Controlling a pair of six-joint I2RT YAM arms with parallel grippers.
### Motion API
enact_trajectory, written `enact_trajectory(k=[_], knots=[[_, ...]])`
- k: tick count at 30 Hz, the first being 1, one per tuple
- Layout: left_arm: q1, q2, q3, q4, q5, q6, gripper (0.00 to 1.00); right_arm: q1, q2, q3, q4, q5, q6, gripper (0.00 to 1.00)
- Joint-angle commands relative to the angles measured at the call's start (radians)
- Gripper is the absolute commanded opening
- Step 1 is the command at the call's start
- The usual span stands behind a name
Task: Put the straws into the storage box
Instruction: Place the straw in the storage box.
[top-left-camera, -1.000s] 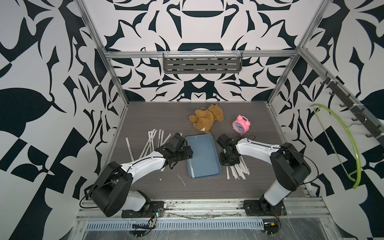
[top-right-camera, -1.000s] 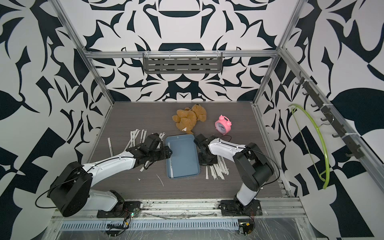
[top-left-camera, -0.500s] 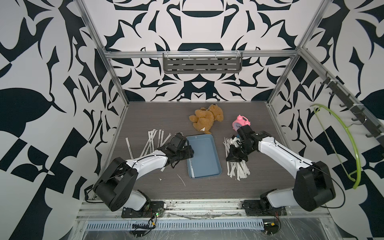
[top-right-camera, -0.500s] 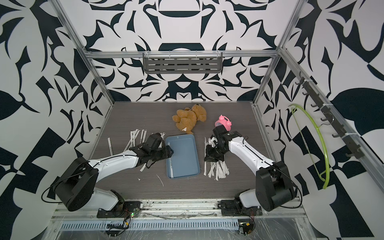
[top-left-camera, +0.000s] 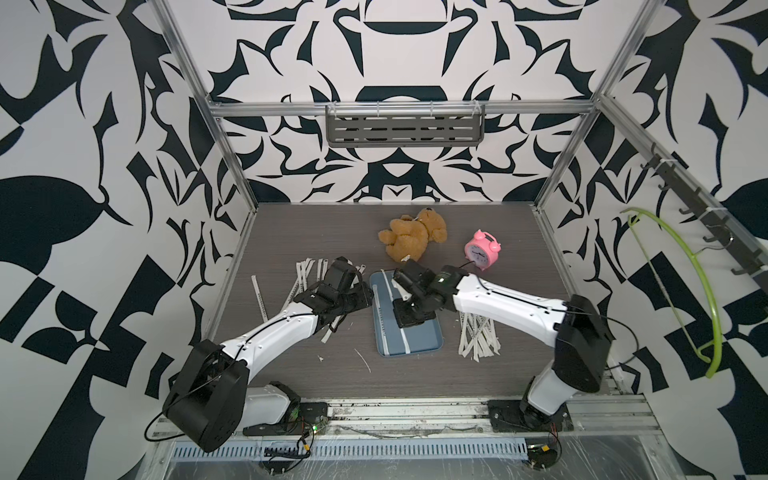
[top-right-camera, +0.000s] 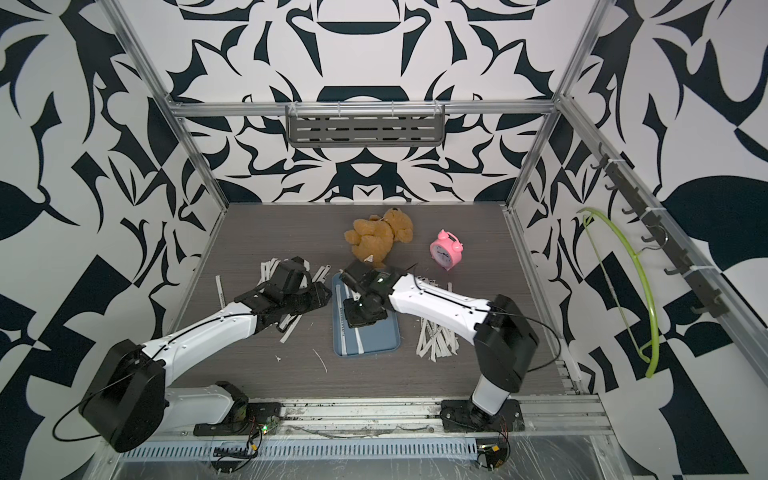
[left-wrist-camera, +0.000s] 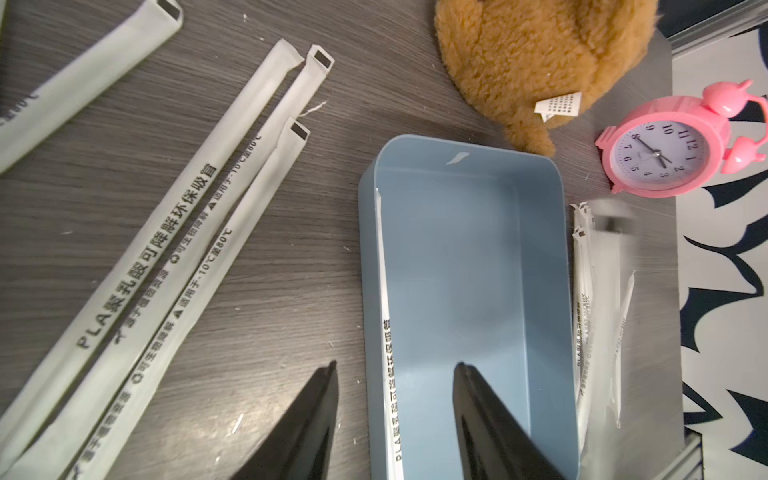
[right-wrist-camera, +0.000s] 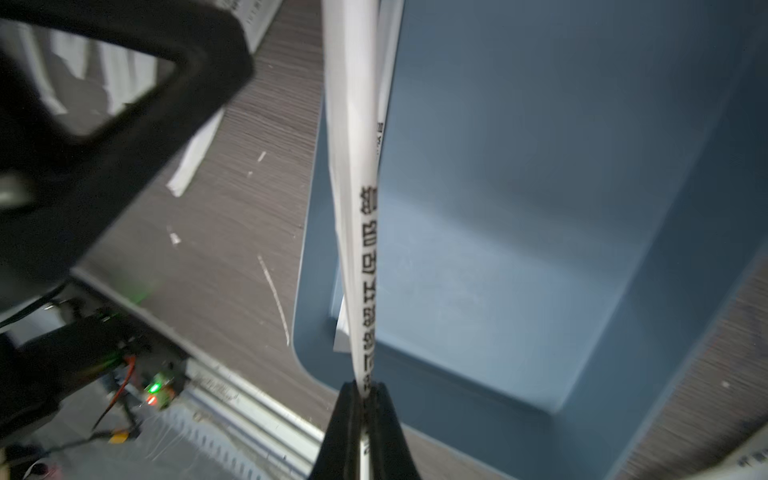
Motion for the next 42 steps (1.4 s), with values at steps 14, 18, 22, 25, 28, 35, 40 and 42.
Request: enact_trajectory(k=[14, 18, 22, 25, 28, 35, 40, 42], knots=[[-0.013, 0.093, -0.112, 0.152, 0.066, -0.037, 0.45, 0.023, 0.263, 0.145, 0.055, 0.101, 0.111, 0.07], [-0.017, 0.119, -0.101, 0.176, 0.082, -0.038, 0.43, 0.023, 0.273, 0.141, 0.036, 0.070, 0.117, 0.07], [-0.025, 0.145, -0.091, 0.199, 0.084, -0.038, 0.40, 0.025, 0.278, 0.144, 0.012, 0.055, 0.122, 0.09], [-0.029, 0.161, -0.087, 0.208, 0.089, -0.040, 0.37, 0.025, 0.295, 0.148, 0.018, 0.040, 0.121, 0.10], [-0.030, 0.155, -0.087, 0.203, 0.088, -0.041, 0.37, 0.024, 0.304, 0.152, 0.025, 0.024, 0.122, 0.13], [-0.030, 0.152, -0.087, 0.195, 0.089, -0.038, 0.35, 0.025, 0.305, 0.155, 0.026, 0.012, 0.122, 0.17], [-0.030, 0.149, -0.080, 0.187, 0.087, -0.036, 0.34, 0.024, 0.291, 0.158, 0.016, 0.016, 0.119, 0.23], [-0.030, 0.138, -0.075, 0.170, 0.079, -0.031, 0.34, 0.024, 0.278, 0.164, 0.005, 0.023, 0.116, 0.24]])
